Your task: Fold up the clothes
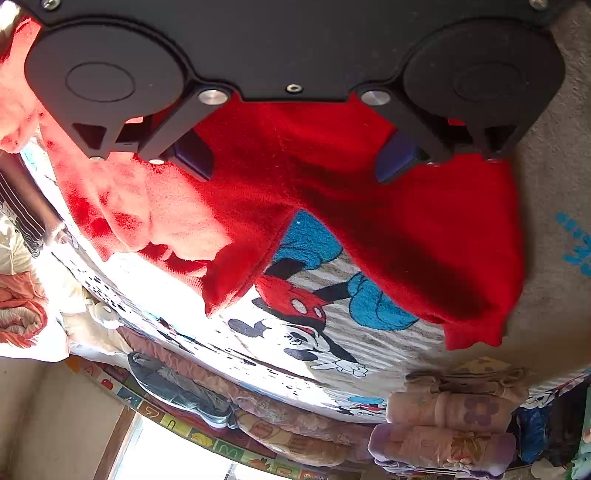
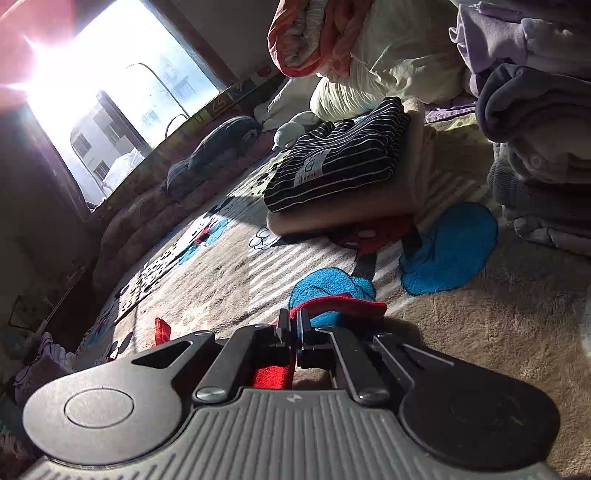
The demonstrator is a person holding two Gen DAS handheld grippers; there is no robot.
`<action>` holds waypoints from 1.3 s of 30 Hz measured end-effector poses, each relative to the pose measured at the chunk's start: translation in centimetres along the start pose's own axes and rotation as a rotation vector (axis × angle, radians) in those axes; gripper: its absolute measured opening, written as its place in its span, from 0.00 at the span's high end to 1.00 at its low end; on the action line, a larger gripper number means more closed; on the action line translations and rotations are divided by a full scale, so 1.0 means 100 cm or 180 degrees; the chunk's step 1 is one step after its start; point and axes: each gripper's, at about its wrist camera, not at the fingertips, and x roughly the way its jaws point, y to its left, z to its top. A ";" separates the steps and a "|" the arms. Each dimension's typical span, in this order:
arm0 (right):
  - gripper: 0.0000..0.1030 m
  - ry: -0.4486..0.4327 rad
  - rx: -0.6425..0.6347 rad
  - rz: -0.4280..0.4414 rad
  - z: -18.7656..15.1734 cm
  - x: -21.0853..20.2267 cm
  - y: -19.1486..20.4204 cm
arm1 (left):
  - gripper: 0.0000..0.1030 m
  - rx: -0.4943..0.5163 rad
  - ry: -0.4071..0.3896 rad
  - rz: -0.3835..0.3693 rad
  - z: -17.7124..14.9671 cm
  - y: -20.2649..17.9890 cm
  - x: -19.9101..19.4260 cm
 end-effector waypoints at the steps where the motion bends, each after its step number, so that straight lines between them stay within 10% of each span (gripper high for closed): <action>1: 0.91 0.0110 0.0174 -0.0060 -0.004 0.004 -0.011 | 0.08 -0.0012 0.0001 -0.0009 0.000 0.001 0.000; 8: 0.45 -0.0061 0.0909 0.0204 -0.013 0.008 -0.045 | 0.08 -0.0069 0.0012 -0.0068 0.002 0.005 -0.001; 14: 0.49 -0.0298 0.0541 0.0298 0.002 0.020 -0.022 | 0.08 -0.0018 0.0015 -0.0038 0.001 0.003 0.001; 17: 0.93 -0.0417 0.0356 0.0345 0.009 0.026 -0.011 | 0.08 0.0012 0.0018 -0.0026 0.001 0.002 0.002; 20: 0.94 -0.0704 -0.0032 0.0506 0.014 0.011 0.005 | 0.08 0.0035 0.0025 -0.0024 0.002 0.002 0.002; 23: 0.90 -0.0511 -0.0446 0.0025 0.016 0.017 0.003 | 0.08 0.0035 0.0033 -0.0038 0.002 0.003 0.002; 29: 0.57 -0.0300 0.0372 -0.0293 0.011 0.019 -0.053 | 0.08 0.0073 0.0043 -0.0048 0.001 0.002 0.001; 39: 0.51 -0.0001 0.0755 0.0108 -0.057 -0.014 -0.030 | 0.08 0.0131 -0.0059 -0.0017 0.000 -0.003 -0.007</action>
